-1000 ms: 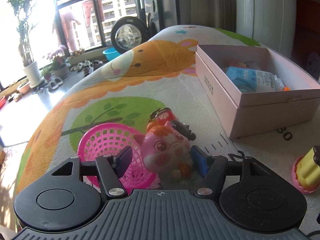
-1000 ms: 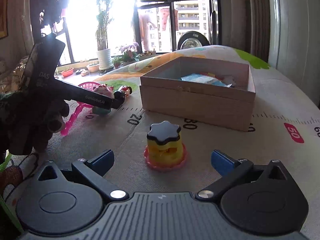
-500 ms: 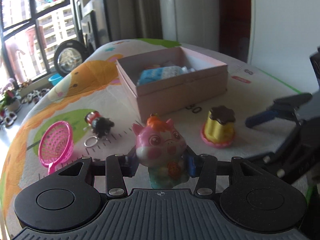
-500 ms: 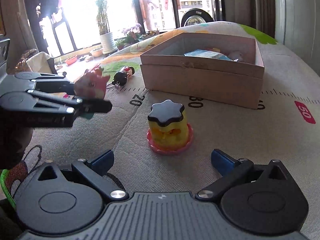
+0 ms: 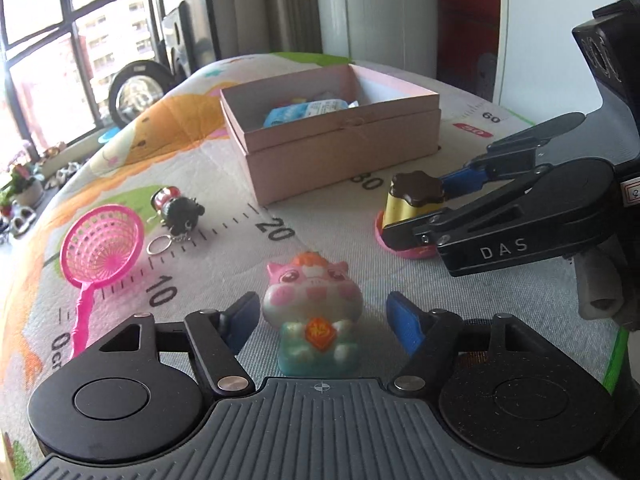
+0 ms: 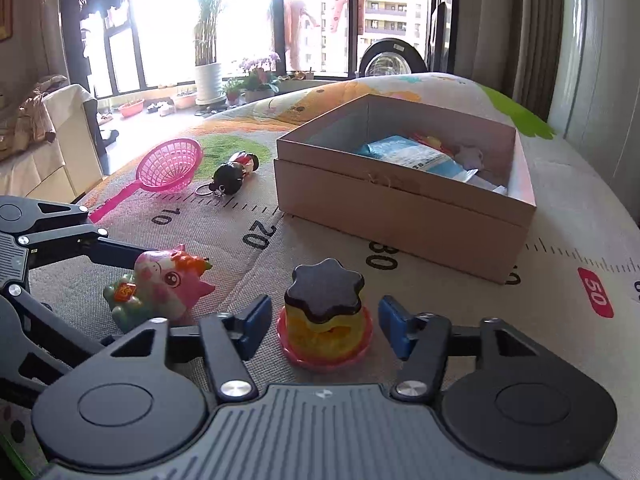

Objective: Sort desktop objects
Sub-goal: 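Grasp the pink pig figurine with the left tool while the right holds the stamp toy, then drop the pig figurine and stamp toy into the pink box with both tools, then grasp the black doll keychain with the right tool while the left grasps the pink net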

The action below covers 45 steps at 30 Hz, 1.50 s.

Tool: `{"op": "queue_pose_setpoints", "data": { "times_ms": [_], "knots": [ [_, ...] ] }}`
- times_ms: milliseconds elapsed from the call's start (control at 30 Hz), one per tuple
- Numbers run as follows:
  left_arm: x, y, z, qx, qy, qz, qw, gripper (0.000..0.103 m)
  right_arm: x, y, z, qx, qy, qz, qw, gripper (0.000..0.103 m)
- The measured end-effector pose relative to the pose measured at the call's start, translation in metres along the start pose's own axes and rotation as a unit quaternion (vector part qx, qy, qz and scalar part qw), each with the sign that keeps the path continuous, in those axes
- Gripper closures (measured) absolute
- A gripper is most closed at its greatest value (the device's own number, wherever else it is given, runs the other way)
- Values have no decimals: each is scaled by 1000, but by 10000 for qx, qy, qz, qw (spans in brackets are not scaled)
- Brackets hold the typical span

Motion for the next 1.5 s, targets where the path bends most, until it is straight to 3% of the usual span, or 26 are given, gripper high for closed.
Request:
{"op": "queue_pose_setpoints", "data": {
  "times_ms": [33,200,267,400,533,633,700,767,867,1033,1100,1200,1267,1367,1500],
  "knots": [
    [-1,0,0,9,-60,-14,10000,47,0,0,2,34,-6,19,10000,59],
    [0,-10,21,-284,42,-115,9995,51,-3,-6,46,-182,-106,20,9998,60],
    [4,-30,37,-679,36,-106,9976,51,-8,-22,77,-538,-112,-24,9985,60],
    [11,-90,51,-1623,-231,-250,9862,51,-24,-70,116,-1362,372,144,9899,60],
    [19,-146,16,-2013,-290,35,9791,47,-51,-128,99,-1633,954,176,9818,59],
    [33,-165,-18,-1678,-395,522,9837,35,-68,-153,77,-1614,1056,20,9812,55],
    [45,-153,-21,-1466,-284,767,9858,24,-75,-160,71,-1598,1045,-113,9815,55],
    [52,-129,-14,-1364,-370,703,9875,14,-76,-158,70,-1628,1007,-113,9814,51],
    [60,-85,-2,-1184,-799,553,9882,11,-70,-153,64,-1591,883,-156,9832,47],
    [80,-27,15,-938,-1194,727,9857,8,-30,-150,28,-1179,266,-60,9927,47],
    [89,-12,24,-835,-1152,904,9857,7,0,-148,6,-1021,139,263,9943,48],
    [106,2,29,-713,-1143,1156,9841,7,51,-141,-28,-779,213,937,9923,65],
    [119,12,28,-632,-1221,1294,9820,6,78,-134,-49,-588,69,1199,9910,66],
    [132,24,32,-552,-1289,1505,9786,6,108,-126,-81,-358,175,1450,9886,65],
    [146,36,38,-491,-1268,1705,9759,6,109,-125,-120,-112,323,1268,9913,62]
  ]
}}
Point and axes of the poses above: each gripper's, at about its wrist camera, not at the fingertips, and z roughly against the way its jaws point, x to its left, y to its underside, the point moved 2 cm from there along -z, roughly the way its jaws point, and after that the axes turned 6 degrees about -y, right-handed, at the moved point
